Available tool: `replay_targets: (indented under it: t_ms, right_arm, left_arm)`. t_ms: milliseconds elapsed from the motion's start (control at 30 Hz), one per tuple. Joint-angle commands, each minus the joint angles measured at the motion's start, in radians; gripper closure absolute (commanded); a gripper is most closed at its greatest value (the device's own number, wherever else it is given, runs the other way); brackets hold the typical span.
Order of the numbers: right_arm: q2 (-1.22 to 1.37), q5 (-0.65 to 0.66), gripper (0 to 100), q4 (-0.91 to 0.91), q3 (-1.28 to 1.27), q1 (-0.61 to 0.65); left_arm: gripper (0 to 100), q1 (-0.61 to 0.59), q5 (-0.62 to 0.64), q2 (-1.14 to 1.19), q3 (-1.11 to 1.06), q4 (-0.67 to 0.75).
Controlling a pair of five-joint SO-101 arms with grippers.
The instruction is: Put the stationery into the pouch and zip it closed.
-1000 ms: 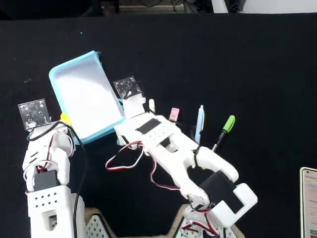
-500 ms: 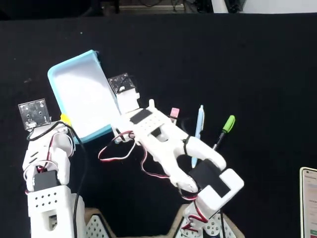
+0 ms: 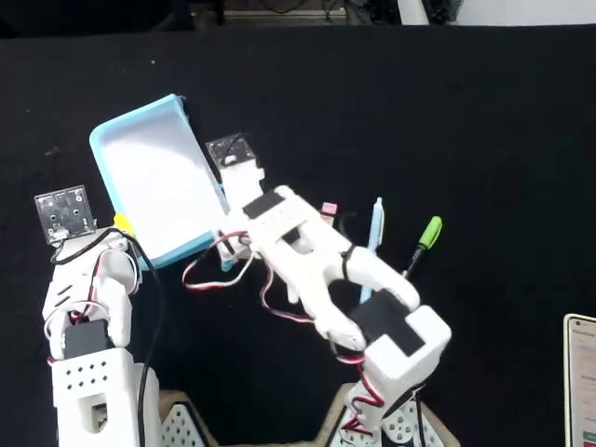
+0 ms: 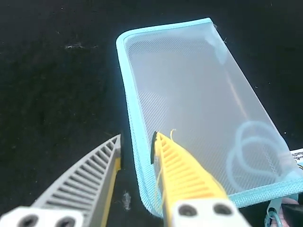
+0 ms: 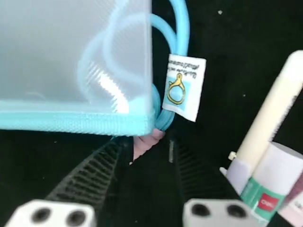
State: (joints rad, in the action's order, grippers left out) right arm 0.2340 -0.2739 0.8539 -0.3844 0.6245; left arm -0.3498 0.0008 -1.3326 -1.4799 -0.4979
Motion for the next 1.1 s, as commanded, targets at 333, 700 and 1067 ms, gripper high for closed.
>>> replay_targets:
  t_ms: [333,700,1067]
  right_arm:
    - [0.076,0.153,98.9,0.187,0.16,-0.046]
    - [-0.203,0.198,98.7,0.236,0.008,-0.109]
    - [-0.116,-0.014,83.2,-0.018,-0.041,-0.029]
  left_arm:
    - [88,0.004,0.005,-0.014,0.019,-0.006]
    - [88,0.004,0.005,-0.014,0.019,-0.003]
    - [88,0.007,0.005,-0.014,0.021,-0.005]
